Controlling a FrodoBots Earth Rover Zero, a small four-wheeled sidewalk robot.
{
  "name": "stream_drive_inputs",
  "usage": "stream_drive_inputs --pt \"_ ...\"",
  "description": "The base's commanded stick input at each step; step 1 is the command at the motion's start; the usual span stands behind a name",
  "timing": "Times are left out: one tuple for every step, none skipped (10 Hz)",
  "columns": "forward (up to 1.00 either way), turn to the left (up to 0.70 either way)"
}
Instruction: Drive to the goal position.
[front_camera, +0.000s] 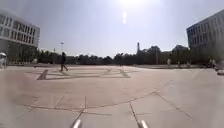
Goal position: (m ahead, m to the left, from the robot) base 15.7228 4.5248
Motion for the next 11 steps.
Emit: stream_drive_inputs --pt "0.7 0.0" --pt "0.7 0.0" --pt "0.7 0.0" --pt "0.7 0.0" --pt "0.7 0.0" --pt "0.7 0.0" --pt "0.7 0.0" --pt "0.7 0.0" --pt "0.7 0.0" --pt "0.7 0.0" --pt "0.7 0.0"
